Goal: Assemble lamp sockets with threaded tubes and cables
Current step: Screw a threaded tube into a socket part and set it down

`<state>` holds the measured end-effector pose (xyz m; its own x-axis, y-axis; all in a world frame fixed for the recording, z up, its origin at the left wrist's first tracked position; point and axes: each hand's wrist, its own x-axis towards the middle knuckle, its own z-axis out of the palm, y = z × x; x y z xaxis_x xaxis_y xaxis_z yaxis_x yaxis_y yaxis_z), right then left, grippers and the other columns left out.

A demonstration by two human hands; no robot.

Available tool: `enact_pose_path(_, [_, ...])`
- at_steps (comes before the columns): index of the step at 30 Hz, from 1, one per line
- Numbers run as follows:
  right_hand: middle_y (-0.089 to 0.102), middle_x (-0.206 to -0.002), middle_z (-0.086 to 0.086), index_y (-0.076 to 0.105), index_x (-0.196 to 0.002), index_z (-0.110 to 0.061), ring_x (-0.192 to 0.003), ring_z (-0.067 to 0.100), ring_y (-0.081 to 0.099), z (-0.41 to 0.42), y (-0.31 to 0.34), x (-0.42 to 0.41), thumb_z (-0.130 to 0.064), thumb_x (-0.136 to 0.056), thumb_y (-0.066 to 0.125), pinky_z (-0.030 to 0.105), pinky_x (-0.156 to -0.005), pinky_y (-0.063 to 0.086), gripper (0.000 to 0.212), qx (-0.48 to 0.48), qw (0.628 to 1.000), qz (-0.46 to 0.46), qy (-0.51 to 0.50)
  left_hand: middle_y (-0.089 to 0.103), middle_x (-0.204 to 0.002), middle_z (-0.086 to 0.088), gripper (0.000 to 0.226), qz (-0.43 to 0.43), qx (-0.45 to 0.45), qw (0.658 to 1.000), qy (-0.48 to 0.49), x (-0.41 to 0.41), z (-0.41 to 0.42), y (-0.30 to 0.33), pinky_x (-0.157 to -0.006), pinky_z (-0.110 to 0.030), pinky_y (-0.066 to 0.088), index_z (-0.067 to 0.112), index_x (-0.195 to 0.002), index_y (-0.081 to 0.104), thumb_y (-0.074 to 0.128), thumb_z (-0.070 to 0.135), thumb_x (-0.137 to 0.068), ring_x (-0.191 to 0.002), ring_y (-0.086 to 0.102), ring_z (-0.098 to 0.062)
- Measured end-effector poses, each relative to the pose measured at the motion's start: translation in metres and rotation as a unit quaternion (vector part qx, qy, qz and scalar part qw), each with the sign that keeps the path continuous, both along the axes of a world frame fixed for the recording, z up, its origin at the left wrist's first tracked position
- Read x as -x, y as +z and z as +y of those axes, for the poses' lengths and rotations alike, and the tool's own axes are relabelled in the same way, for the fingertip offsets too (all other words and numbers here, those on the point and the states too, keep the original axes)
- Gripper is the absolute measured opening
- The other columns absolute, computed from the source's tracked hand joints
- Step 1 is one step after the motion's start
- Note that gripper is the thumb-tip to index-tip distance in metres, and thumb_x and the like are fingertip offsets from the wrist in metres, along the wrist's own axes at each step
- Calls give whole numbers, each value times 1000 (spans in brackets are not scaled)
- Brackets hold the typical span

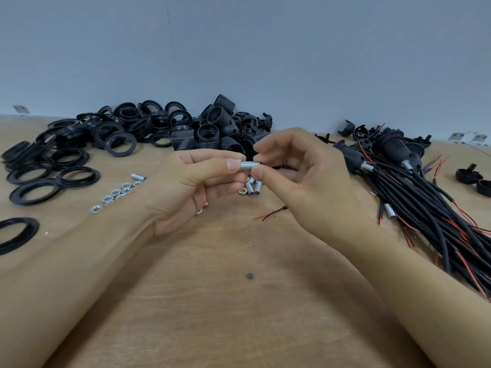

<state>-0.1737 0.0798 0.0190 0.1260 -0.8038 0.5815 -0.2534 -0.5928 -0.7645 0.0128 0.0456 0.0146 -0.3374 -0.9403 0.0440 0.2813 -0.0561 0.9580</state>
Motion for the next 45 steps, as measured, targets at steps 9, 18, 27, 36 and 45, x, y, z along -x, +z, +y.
enact_pose_path(9, [75,-87,1,73,-90,-19,-84,20,74,-6,-1,2,0,-79,77,36,-84,59,23,-120,987,-108,8,76,-89,-15,16,1,41,999,33,4,1,-3,-69,-22,58,9,-82,80,73,6,-68,-77,74,-18])
enact_pose_path(18, [70,-86,-7,66,-89,-21,-83,7,69,2,4,1,-1,-84,73,20,-76,55,22,14,999,27,-17,77,-89,-13,17,-16,37,999,5,0,-1,-3,-69,-21,58,8,-87,80,72,11,-73,-77,74,-13])
enact_pose_path(27, [68,-84,0,64,-91,-15,-78,14,67,-4,5,1,-2,-84,74,35,-78,60,18,-67,997,-41,-22,74,-109,-15,32,78,50,996,-9,-1,2,1,-93,-34,56,10,-101,75,65,-3,-74,-105,71,-27])
enact_pose_path(36, [67,-81,-4,61,-81,-20,-76,11,67,-2,3,3,2,-83,72,25,-72,56,25,-22,1000,-8,-18,75,-99,-18,25,-51,84,995,26,4,1,-6,-74,-25,58,6,-93,79,76,23,-75,-80,72,-17])
enact_pose_path(45, [67,-78,-8,62,-83,-19,-75,12,68,-3,1,2,-3,-83,73,32,-74,59,19,-33,999,15,-32,75,-90,-10,17,-29,104,994,2,2,-1,-7,-82,-30,58,14,-81,79,76,1,-69,-87,71,-20])
